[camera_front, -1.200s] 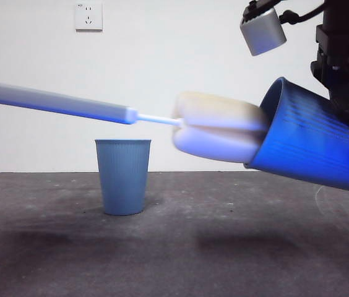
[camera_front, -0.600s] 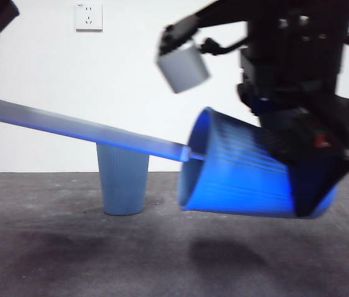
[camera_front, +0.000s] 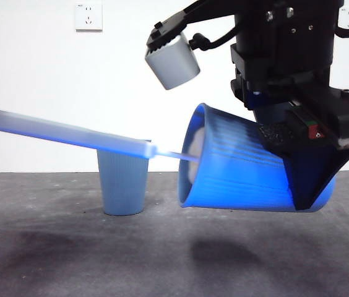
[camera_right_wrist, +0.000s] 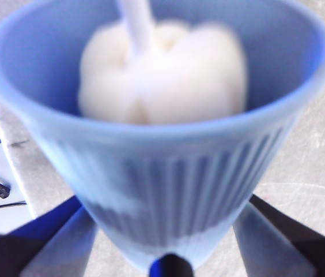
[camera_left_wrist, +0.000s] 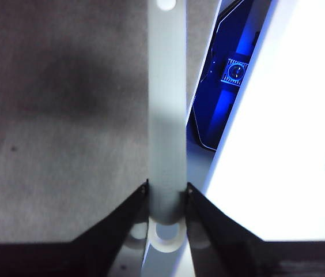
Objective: Pick up the cup brush,pick up the cup,insert the brush into the cup,clean the cup,put the cup brush back,put the cup back to the fixed position on the table
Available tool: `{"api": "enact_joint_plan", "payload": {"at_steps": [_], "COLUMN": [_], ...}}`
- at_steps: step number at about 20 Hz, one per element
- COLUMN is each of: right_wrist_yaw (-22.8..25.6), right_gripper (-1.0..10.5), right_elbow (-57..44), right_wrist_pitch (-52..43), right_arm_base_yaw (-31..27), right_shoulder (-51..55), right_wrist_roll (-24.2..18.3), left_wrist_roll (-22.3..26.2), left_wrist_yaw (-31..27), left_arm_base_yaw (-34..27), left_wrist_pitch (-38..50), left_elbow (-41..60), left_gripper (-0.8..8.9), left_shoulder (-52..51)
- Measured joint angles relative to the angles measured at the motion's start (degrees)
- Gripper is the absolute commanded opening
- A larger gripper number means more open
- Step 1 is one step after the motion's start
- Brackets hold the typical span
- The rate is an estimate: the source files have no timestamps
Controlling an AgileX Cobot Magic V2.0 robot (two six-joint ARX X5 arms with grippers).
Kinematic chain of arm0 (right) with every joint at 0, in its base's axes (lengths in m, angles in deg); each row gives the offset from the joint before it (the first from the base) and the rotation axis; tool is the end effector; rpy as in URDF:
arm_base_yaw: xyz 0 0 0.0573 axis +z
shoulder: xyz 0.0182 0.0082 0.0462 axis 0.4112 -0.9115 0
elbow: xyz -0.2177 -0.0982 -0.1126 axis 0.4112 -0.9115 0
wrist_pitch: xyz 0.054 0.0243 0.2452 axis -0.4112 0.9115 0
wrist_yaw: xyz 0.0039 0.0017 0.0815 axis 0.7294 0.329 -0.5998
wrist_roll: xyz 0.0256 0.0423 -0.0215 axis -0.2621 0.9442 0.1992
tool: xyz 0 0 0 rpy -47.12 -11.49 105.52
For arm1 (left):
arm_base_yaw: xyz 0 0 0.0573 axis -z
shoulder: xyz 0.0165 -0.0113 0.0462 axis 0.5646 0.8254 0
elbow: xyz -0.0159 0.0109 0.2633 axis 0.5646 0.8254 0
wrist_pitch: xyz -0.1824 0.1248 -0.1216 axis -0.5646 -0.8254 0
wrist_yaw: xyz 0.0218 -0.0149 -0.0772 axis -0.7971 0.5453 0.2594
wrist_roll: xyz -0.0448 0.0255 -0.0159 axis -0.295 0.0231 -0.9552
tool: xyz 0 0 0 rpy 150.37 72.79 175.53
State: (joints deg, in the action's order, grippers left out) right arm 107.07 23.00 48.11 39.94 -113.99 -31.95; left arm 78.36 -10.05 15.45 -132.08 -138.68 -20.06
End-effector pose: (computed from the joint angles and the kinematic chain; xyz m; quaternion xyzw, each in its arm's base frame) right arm 0.1289 0.2319 0.2118 -0.6544 0.3972 0.3066 0.5657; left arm 0.1175 -0.1379 0.2827 0.3923 0.5059 -0.4107 0.6492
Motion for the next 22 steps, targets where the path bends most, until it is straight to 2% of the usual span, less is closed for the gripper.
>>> {"api": "enact_joint_plan", "payload": {"at_steps": [3,11,16,22], "right_wrist_yaw": [0.0,0.1,0.0,0.2], "right_gripper": [-0.1,-0.1,-0.1,-0.1], "right_elbow": [0.0,0.0,0.0,0.0], "right_wrist_pitch": [0.9,0.9,0.8,-0.6], "right_arm_base_yaw": [0.0,0.0,0.0,0.0], "right_shoulder": [0.0,0.0,0.0,0.0], "right_wrist_roll": [0.7,1.3,1.6,1.8], "left_wrist_roll": [0.0,0.0,-0.1,0.4], "left_wrist_yaw": [0.0,0.6,1.8,4.0], "left_arm_base_yaw": [-1.7,-3.6,-3.6,-3.6], "left_wrist_pitch": [-3.6,-4.1,-3.8,3.4], "left_elbow": [0.0,0.0,0.0,0.0], "left_gripper": [-0.09,-0.09,-0.09,-0.09], "left_shoulder": [-2.9,-11.0,-8.4,-1.9]}}
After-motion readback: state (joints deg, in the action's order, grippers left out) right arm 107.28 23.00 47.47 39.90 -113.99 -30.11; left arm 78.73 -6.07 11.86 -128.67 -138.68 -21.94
